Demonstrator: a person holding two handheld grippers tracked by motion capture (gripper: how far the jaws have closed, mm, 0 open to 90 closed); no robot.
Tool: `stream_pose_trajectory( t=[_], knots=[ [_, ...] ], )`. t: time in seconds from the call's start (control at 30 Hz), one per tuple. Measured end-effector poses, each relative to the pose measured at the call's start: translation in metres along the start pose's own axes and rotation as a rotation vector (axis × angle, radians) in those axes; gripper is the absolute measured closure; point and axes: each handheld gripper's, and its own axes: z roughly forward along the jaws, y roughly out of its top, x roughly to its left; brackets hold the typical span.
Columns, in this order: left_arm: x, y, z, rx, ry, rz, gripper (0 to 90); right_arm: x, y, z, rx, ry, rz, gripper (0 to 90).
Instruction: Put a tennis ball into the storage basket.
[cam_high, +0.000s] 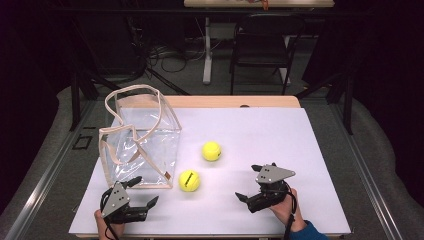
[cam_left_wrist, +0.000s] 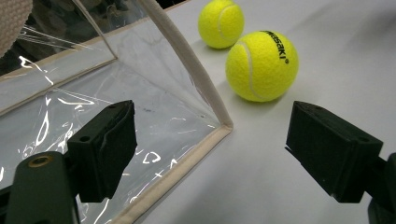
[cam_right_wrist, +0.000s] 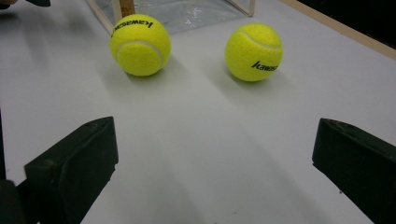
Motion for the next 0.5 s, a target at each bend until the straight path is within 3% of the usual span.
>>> stream_pose_trajectory(
  t=[0.2,0.27,0.5],
  knots=[
    [0.000,0.001,0.002,0.003,-0.006,0.011,16.0,0.000,0.001,0.001,0.002,0.003,-0.001,0.0],
    [0.001,0.001,0.002,-0.001,-0.006,0.007,16.0,0.002,0.013,0.012,0.017,0.031,-0.007,0.0],
    [0.000,0.001,0.004,0.004,-0.011,0.012,16.0,0.005,0.020,0.021,0.025,0.052,-0.019,0.0]
  ],
)
